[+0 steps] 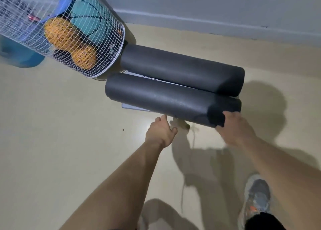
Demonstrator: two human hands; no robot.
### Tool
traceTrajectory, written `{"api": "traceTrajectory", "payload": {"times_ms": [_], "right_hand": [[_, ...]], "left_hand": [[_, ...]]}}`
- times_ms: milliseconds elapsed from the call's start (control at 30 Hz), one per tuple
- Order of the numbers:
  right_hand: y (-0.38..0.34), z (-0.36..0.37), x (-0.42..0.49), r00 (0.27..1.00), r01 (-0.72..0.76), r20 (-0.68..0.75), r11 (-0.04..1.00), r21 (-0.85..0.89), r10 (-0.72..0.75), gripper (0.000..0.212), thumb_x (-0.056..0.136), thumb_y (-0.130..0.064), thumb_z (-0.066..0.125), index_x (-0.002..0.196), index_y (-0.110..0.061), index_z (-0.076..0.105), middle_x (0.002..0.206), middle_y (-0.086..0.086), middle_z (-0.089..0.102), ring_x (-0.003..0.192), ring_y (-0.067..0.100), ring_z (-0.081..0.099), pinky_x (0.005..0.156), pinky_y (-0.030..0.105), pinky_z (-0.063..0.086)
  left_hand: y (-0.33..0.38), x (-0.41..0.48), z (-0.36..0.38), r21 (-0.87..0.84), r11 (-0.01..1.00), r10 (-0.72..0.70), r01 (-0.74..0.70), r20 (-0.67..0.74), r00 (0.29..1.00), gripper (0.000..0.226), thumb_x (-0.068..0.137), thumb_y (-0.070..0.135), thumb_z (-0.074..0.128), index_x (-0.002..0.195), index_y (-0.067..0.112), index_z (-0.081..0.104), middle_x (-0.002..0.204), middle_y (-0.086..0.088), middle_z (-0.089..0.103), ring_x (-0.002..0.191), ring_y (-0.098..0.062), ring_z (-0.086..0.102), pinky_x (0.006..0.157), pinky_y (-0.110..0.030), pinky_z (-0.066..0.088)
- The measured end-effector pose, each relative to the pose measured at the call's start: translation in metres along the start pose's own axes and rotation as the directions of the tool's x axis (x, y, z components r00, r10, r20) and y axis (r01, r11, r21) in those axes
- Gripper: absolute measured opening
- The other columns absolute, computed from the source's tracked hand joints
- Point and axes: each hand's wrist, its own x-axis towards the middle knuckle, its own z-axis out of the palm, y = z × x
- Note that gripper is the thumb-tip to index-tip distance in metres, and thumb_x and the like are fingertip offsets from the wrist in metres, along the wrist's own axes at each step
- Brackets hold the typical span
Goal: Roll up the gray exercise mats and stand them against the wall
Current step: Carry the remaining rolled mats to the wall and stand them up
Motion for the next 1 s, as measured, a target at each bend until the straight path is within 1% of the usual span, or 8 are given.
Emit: {"api": "traceTrajectory", "payload": {"times_ms": [133,267,400,533,667,800,900,1000], "right_hand": [[-0.019,0.05,0.013,0.987,-0.142,-0.051,0.981,0.135,0.15,0.078,0.098,-0.046,0.059,0.159,-0.01,0.024,0.154,0.024,0.03,0.135,0.048,0.041,0.108,0.052,0.042],[-0.031,0.085,0.041,0.945,-0.235,-0.161,0.934,0.271,0.284,0.087,0.102,-0.05,0.05,0.164,-0.012,0.003,0.166,0.022,0.006,0.145,0.048,0.023,0.115,0.054,0.032],[-0.028,0.114,0.067,0.869,-0.274,-0.286,0.873,0.403,0.405,0.086,0.104,-0.051,0.041,0.163,-0.006,-0.002,0.168,0.024,0.0,0.148,0.049,0.014,0.121,0.056,0.022],[-0.034,0.133,0.083,0.771,-0.31,-0.371,0.813,0.493,0.518,0.084,0.103,-0.051,0.04,0.163,-0.008,0.0,0.168,0.021,-0.003,0.15,0.047,0.011,0.114,0.062,0.03],[-0.033,0.139,0.097,0.709,-0.264,-0.376,0.719,0.643,0.597,0.084,0.104,-0.049,0.041,0.163,-0.009,-0.004,0.167,0.022,-0.003,0.147,0.05,0.016,0.116,0.06,0.028],[-0.025,0.146,0.104,0.662,-0.163,-0.448,0.699,0.696,0.601,0.09,0.1,-0.051,0.051,0.163,-0.01,0.002,0.163,0.024,0.012,0.14,0.048,0.027,0.114,0.057,0.034],[-0.019,0.146,0.103,0.675,-0.129,-0.415,0.651,0.748,0.61,0.097,0.097,-0.052,0.056,0.163,-0.011,-0.001,0.162,0.02,0.017,0.141,0.045,0.029,0.114,0.055,0.035],[-0.011,0.142,0.101,0.712,-0.12,-0.394,0.654,0.747,0.581,0.101,0.096,-0.053,0.059,0.164,-0.012,-0.004,0.163,0.019,0.019,0.144,0.043,0.029,0.116,0.053,0.033]], "left_hand": [[-0.072,0.028,-0.012,0.135,0.988,0.077,-0.072,-0.032,0.997,0.062,0.102,0.045,0.05,0.153,0.013,0.032,0.15,-0.008,0.043,0.136,-0.03,0.04,0.104,-0.043,0.041],[-0.124,0.082,-0.033,0.172,0.983,0.101,-0.057,-0.259,0.961,0.066,0.101,0.05,0.049,0.148,0.007,0.035,0.146,-0.018,0.044,0.133,-0.039,0.039,0.106,-0.045,0.036],[-0.151,0.133,-0.042,0.137,0.99,0.064,-0.01,-0.395,0.916,0.077,0.101,0.054,0.05,0.149,-0.002,0.032,0.145,-0.029,0.04,0.132,-0.048,0.038,0.11,-0.051,0.031],[-0.173,0.173,-0.052,0.01,0.999,-0.032,0.041,-0.468,0.883,0.081,0.1,0.055,0.051,0.154,0.001,0.025,0.151,-0.027,0.033,0.137,-0.049,0.033,0.113,-0.052,0.03],[-0.19,0.204,-0.067,-0.264,0.964,-0.172,0.021,-0.561,0.81,0.102,0.093,0.065,0.059,0.16,0.003,0.014,0.162,-0.026,0.022,0.147,-0.046,0.024,0.12,-0.051,0.023],[-0.207,0.234,-0.066,-0.4,0.916,-0.26,0.012,-0.573,0.777,0.12,0.08,0.074,0.069,0.157,-0.005,0.02,0.158,-0.029,0.031,0.148,-0.044,0.029,0.123,-0.048,0.022],[-0.215,0.24,-0.064,-0.439,0.898,-0.3,0.019,-0.581,0.756,0.125,0.068,0.079,0.074,0.15,-0.006,0.033,0.151,-0.028,0.04,0.144,-0.042,0.036,0.121,-0.047,0.026],[-0.217,0.242,-0.066,-0.505,0.862,-0.297,-0.043,-0.574,0.763,0.119,0.068,0.07,0.083,0.151,0.0,0.036,0.153,-0.023,0.041,0.145,-0.039,0.038,0.122,-0.045,0.029]]}}
